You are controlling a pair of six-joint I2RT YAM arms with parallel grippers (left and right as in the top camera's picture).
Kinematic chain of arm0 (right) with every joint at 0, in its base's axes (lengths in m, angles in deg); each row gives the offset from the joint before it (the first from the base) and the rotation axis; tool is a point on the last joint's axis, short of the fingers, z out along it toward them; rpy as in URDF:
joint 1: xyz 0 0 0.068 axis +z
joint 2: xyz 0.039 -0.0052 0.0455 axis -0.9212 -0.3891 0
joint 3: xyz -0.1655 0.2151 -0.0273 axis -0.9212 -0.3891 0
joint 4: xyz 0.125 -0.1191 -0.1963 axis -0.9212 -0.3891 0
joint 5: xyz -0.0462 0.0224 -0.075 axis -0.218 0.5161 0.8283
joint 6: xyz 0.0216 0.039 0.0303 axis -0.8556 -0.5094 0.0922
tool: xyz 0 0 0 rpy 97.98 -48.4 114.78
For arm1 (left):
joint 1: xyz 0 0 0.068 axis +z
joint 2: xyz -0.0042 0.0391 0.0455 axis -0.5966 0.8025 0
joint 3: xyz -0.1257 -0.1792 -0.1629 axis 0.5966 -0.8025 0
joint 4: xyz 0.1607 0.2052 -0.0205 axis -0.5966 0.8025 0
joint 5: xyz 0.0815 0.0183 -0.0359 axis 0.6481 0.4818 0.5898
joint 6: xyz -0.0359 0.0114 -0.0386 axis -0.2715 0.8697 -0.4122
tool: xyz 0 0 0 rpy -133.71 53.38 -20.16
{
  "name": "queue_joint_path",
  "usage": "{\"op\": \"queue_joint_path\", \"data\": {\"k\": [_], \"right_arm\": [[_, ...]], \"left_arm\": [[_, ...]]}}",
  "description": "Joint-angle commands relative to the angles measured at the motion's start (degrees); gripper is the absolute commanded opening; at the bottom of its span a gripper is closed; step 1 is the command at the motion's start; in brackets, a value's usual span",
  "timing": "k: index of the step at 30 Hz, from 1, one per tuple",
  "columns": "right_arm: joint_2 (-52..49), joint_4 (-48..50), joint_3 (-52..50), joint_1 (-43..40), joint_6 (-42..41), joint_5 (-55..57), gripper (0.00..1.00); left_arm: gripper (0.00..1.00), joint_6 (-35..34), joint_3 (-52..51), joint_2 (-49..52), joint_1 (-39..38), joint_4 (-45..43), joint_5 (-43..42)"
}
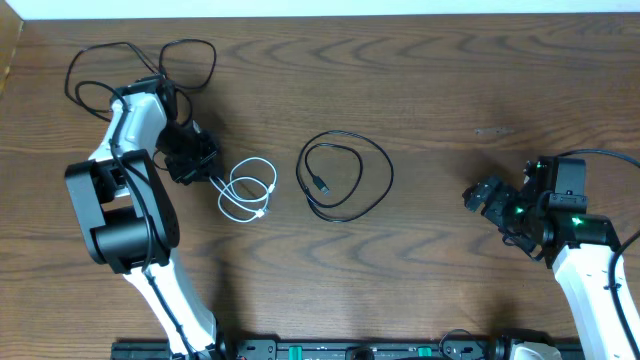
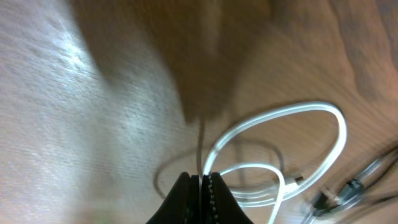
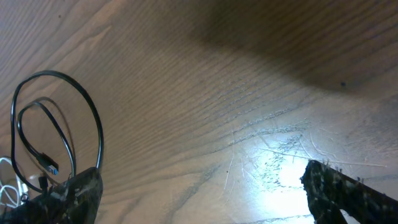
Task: Untangle cables
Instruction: 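Regrasp the white cable with the left gripper, then carry the white cable to the far left edge with the left gripper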
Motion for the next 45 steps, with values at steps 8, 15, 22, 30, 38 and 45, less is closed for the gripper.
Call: {"op": "queue_joint_path", "data": {"k": [8, 15, 22, 30, 38, 45], "right_arm": [[0.3, 0.0, 0.9, -0.1, 0.5, 0.3, 0.99], [0.3, 0.0, 0.9, -0.1, 0.5, 0.3, 0.99], [0.3, 0.0, 0.9, -0.1, 0.5, 0.3, 0.99], [0.3, 0.0, 0.9, -0.1, 0.5, 0.3, 0.99], [0.3, 0.0, 0.9, -0.1, 0.5, 0.3, 0.99], [0.3, 0.0, 0.9, -0.1, 0.5, 0.3, 0.99]], "left_arm": [[0.07, -5.9, 13.8, -15.1, 1.4, 4.5, -14.3], [0.07, -9.7, 14.6, -35.4, -0.2, -4.0, -14.1], [0.07, -9.7, 14.6, -46.7, -0.3, -11.6, -12.1], [0.08, -7.1, 14.0, -44.5, -0.3, -4.0, -4.9], [0.07, -9.9, 14.0, -44.9, -0.2, -6.0, -3.0], [0.07, -11.4, 13.8, -43.8, -0.2, -4.9, 15.5]]}}
